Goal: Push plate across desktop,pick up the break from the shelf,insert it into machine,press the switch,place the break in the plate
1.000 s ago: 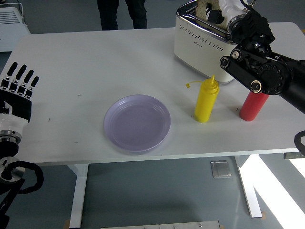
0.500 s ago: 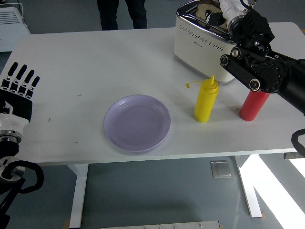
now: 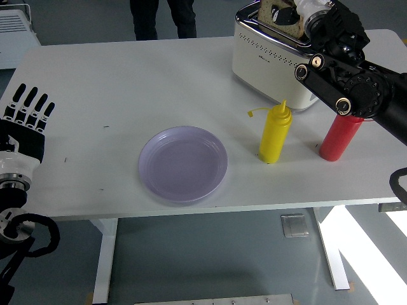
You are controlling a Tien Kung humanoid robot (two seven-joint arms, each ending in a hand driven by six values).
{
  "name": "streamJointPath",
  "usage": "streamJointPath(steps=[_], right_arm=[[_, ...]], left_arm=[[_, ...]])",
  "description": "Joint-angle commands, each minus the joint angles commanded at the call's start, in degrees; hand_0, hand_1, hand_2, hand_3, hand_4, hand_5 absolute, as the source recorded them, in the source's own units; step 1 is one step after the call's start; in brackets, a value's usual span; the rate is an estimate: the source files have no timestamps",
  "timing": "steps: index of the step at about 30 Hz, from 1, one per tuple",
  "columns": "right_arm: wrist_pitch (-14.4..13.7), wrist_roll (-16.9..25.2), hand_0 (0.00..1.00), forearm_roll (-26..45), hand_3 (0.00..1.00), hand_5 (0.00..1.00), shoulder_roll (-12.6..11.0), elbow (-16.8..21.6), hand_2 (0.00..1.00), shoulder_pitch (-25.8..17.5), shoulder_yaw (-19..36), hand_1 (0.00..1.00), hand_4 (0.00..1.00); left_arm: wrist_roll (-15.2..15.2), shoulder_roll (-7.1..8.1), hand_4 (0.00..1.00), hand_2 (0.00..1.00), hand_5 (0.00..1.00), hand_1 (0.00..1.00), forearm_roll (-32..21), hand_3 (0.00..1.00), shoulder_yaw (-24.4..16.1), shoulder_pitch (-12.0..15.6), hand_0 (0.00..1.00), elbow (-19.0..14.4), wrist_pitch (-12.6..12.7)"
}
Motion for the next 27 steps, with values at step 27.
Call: streamJointPath(steps=[27], right_arm=[[9.08, -2.75, 0.506, -13.93, 0.772, 0.179, -13.00, 16.71, 0.797, -8.41, 16.14, 0.686, 0.669]], left_arm=[[-0.10, -0.37, 0.654, 0.683, 0.998, 0.710, -0.74, 0.668, -1.73, 1.67, 0.795, -0.05, 0.04]])
